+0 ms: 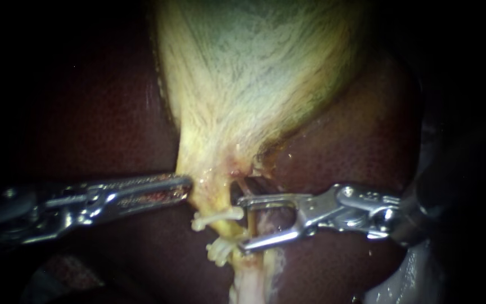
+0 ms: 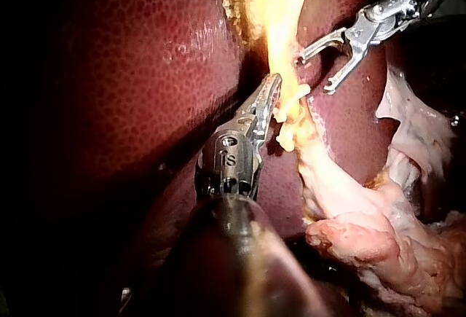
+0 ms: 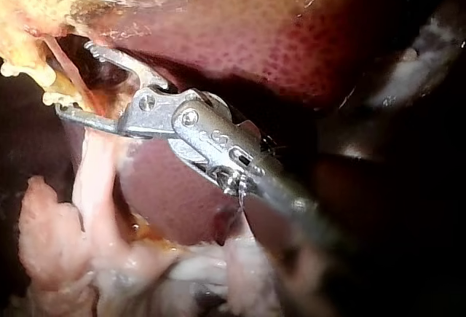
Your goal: Going back third clip left tube
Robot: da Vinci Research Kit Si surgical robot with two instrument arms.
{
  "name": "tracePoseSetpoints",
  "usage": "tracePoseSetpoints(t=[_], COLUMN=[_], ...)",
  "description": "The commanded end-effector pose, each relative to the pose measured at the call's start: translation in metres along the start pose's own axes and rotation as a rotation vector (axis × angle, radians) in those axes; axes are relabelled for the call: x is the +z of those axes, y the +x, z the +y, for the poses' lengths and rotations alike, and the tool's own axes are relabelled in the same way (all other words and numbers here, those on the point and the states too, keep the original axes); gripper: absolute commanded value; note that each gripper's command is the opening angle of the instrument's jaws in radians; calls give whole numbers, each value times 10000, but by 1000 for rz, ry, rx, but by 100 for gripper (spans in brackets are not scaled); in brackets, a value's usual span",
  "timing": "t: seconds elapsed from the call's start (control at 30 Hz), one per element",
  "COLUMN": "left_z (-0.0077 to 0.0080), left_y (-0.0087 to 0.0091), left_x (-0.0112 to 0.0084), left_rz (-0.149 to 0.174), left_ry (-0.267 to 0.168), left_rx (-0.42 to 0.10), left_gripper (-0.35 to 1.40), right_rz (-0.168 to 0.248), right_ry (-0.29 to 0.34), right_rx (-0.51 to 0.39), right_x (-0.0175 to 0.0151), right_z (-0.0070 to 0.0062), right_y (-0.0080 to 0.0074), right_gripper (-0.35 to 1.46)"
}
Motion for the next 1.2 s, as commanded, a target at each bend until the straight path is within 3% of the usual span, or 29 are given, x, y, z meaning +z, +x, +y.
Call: tracePoseSetpoints(t=[0.03,0.13,0.37,0.73,1.2], left_z=[1,1,1,5,7], left_y=[0,1,1,11,25], left_x=[1,1,2,18,53], left_rz=[0,0,-2,-9,17], left_ry=[-1,-1,-4,-11,-16], left_rx=[-1,-1,0,4,12], left_gripper=[-16,-16,-16,-16,-16], right_rz=[-2,-9,-14,-15,-15], right_ry=[-3,-12,-7,0,0], right_rx=[-35,-122,-189,-197,-203], right_x=[-6,-26,-50,-60,-59], right_z=[2,6,7,2,-2], right_y=[3,13,23,21,22], right_gripper=[60,60,60,60,60])
